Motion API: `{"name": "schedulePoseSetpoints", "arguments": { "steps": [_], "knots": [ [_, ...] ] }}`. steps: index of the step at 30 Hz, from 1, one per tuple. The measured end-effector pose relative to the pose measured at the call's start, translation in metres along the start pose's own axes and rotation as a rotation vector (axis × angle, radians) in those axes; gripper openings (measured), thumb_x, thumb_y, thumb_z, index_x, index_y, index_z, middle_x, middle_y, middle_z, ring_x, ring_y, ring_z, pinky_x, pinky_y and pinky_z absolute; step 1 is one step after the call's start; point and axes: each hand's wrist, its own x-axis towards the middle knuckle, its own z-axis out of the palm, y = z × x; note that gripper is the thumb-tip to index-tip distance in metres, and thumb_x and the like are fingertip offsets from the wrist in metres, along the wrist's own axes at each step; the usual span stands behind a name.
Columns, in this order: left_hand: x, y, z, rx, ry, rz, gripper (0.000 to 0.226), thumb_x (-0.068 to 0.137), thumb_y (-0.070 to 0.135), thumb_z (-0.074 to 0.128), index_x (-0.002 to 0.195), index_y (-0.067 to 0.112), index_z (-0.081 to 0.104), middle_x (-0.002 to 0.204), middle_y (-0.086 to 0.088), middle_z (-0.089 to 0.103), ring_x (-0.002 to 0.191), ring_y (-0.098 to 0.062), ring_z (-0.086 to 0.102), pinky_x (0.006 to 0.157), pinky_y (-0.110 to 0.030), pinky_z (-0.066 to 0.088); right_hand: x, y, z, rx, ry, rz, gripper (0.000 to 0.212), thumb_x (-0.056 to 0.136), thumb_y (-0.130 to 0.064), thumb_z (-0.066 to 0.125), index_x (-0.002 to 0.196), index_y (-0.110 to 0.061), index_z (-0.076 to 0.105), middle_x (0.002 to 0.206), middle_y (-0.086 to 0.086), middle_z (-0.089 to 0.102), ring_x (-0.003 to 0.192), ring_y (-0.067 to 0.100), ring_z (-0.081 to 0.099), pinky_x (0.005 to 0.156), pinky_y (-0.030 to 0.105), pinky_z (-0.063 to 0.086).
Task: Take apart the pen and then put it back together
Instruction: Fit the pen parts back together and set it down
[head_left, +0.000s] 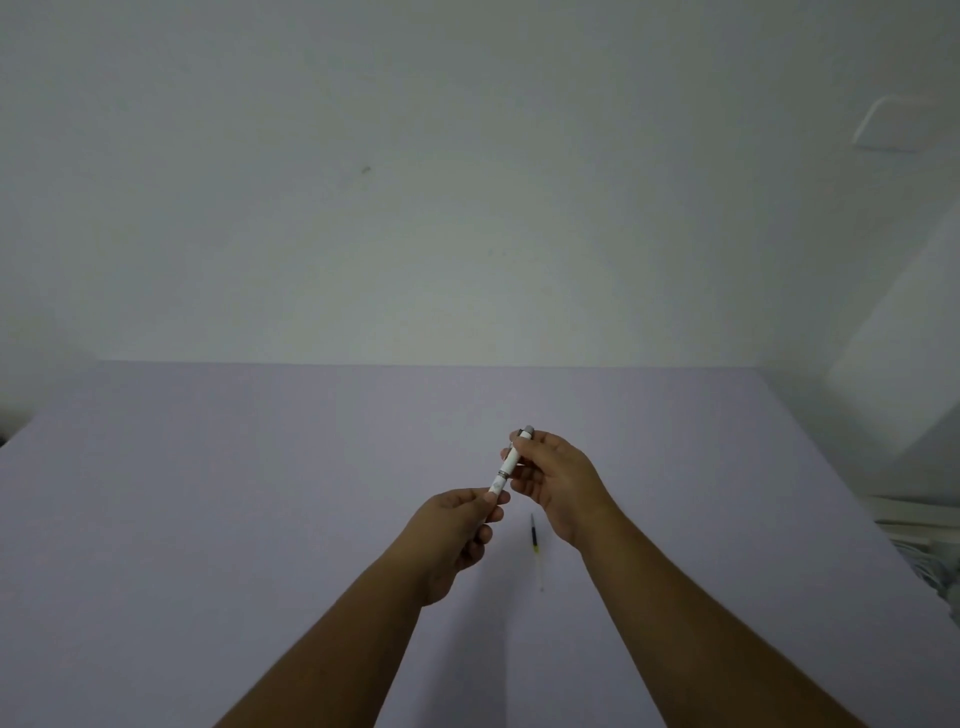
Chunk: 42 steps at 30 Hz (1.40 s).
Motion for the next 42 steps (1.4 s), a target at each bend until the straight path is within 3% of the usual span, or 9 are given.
{"name": "schedulePoseSetpoints", "arguments": {
  "steps": [6, 14, 27, 31, 34, 37, 39, 42],
  "knots": [
    [-0.002, -0.001, 0.003, 0.006, -0.001, 0.021, 0.022, 0.097, 0.019, 0.049, 0.096, 0.009, 0.069, 0.074, -0.001, 0.058, 0.057, -0.009, 0.046, 0.052, -0.018, 0.041, 0.0, -0.002, -0.007, -0.038, -0.038, -0.007, 0.013, 0.093, -0.014, 0.056, 0.098, -0.012, 0.067, 0.084, 0.003, 0.069, 0.076, 0.014, 0.064, 0.069, 0.025, 0.051],
    [0.001, -0.004, 0.009, 0.044, 0.075, 0.067, 0.022, 0.096, 0.019, 0.049, 0.098, 0.01, 0.069, 0.076, -0.004, 0.057, 0.06, -0.012, 0.042, 0.054, -0.02, 0.039, 0.002, -0.005, -0.004, -0.196, -0.016, -0.023, 0.014, 0.089, -0.019, 0.063, 0.08, -0.011, 0.07, 0.078, 0.005, 0.069, 0.07, 0.016, 0.063, 0.064, 0.025, 0.051],
    [0.02, -0.002, 0.011, 0.064, 0.085, 0.08, 0.023, 0.097, 0.02, 0.049, 0.102, 0.009, 0.068, 0.077, -0.004, 0.057, 0.06, -0.012, 0.042, 0.053, -0.019, 0.04, 0.018, -0.004, -0.005, -0.235, 0.068, -0.03, 0.015, 0.088, -0.021, 0.064, 0.078, -0.011, 0.071, 0.075, 0.006, 0.068, 0.067, 0.015, 0.061, 0.067, 0.026, 0.053],
    [0.03, -0.003, 0.012, 0.03, 0.078, 0.032, 0.021, 0.096, 0.021, 0.049, 0.1, 0.011, 0.067, 0.083, -0.005, 0.059, 0.067, -0.013, 0.05, 0.059, -0.02, 0.047, 0.026, 0.004, -0.008, -0.266, 0.095, -0.028, 0.016, 0.088, -0.029, 0.064, 0.084, -0.015, 0.07, 0.084, 0.004, 0.069, 0.075, 0.016, 0.064, 0.074, 0.03, 0.056],
    [0.039, -0.008, 0.012, -0.008, 0.086, -0.01, 0.021, 0.096, 0.021, 0.051, 0.104, 0.01, 0.067, 0.094, -0.006, 0.058, 0.087, -0.018, 0.055, 0.076, -0.027, 0.053, 0.033, 0.013, -0.015, -0.242, 0.183, -0.007, 0.014, 0.089, -0.031, 0.062, 0.092, -0.018, 0.067, 0.091, 0.004, 0.067, 0.079, 0.017, 0.062, 0.084, 0.035, 0.056],
    [0.051, -0.02, 0.012, 0.048, 0.12, -0.033, 0.023, 0.094, 0.027, 0.054, 0.109, 0.014, 0.067, 0.094, -0.003, 0.056, 0.094, -0.021, 0.052, 0.088, -0.034, 0.05, 0.04, 0.027, -0.027, -0.224, 0.27, 0.032, 0.013, 0.091, -0.025, 0.058, 0.096, -0.014, 0.063, 0.087, 0.005, 0.064, 0.075, 0.015, 0.059, 0.08, 0.033, 0.054],
    [0.062, -0.033, 0.013, 0.109, 0.158, -0.047, 0.025, 0.091, 0.03, 0.058, 0.11, 0.016, 0.067, 0.092, -0.002, 0.059, 0.087, -0.019, 0.052, 0.083, -0.033, 0.049, 0.045, 0.041, -0.037, -0.373, 0.313, 0.072, 0.014, 0.091, -0.023, 0.056, 0.096, -0.012, 0.064, 0.09, 0.008, 0.065, 0.075, 0.016, 0.059, 0.081, 0.035, 0.054],
    [0.077, -0.057, 0.014, 0.13, 0.205, -0.084, 0.028, 0.087, 0.024, 0.065, 0.11, 0.008, 0.068, 0.09, -0.006, 0.066, 0.077, -0.018, 0.058, 0.081, -0.032, 0.053, 0.047, 0.068, -0.051, -0.798, 0.296, 0.134, 0.023, 0.09, -0.021, 0.051, 0.096, -0.006, 0.067, 0.098, 0.012, 0.07, 0.09, 0.027, 0.065, 0.088, 0.041, 0.054]
  ]
}}
